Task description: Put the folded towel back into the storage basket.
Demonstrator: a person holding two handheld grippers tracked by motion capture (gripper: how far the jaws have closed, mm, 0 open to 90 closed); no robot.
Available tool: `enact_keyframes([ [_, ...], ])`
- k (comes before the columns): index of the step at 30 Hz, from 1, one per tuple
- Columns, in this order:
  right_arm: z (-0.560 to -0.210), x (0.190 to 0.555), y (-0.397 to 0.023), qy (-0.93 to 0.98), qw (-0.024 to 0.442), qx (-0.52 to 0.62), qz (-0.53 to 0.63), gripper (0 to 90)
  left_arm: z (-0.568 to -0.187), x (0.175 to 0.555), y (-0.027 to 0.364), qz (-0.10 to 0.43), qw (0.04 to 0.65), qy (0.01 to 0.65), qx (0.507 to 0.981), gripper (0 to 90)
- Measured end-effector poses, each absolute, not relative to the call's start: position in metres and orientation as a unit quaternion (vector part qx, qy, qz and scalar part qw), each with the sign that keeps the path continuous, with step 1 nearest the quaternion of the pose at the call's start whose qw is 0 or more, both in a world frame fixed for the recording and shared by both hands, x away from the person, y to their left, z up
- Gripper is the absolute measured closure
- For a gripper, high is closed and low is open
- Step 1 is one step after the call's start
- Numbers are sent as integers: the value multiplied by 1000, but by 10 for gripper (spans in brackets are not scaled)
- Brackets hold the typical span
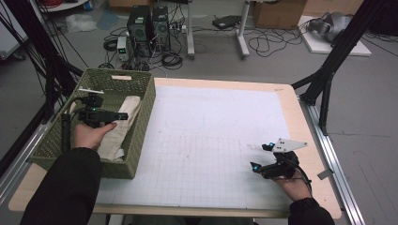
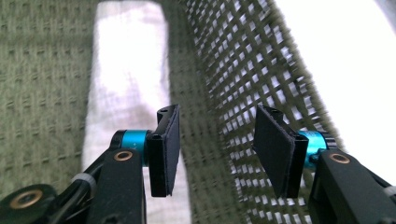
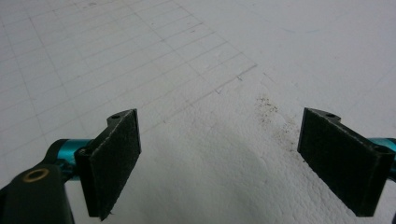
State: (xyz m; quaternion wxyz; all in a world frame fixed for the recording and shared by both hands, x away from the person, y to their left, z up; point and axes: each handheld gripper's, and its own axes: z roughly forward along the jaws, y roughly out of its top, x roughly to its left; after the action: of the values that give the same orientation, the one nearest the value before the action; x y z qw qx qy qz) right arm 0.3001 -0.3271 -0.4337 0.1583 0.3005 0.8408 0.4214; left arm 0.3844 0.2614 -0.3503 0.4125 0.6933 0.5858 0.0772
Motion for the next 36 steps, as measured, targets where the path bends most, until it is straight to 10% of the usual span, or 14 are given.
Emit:
enact_keyframes([
  [36,-427,298,-330,829,164,304,439,121,-340,368,249,17,534,531,658,362],
])
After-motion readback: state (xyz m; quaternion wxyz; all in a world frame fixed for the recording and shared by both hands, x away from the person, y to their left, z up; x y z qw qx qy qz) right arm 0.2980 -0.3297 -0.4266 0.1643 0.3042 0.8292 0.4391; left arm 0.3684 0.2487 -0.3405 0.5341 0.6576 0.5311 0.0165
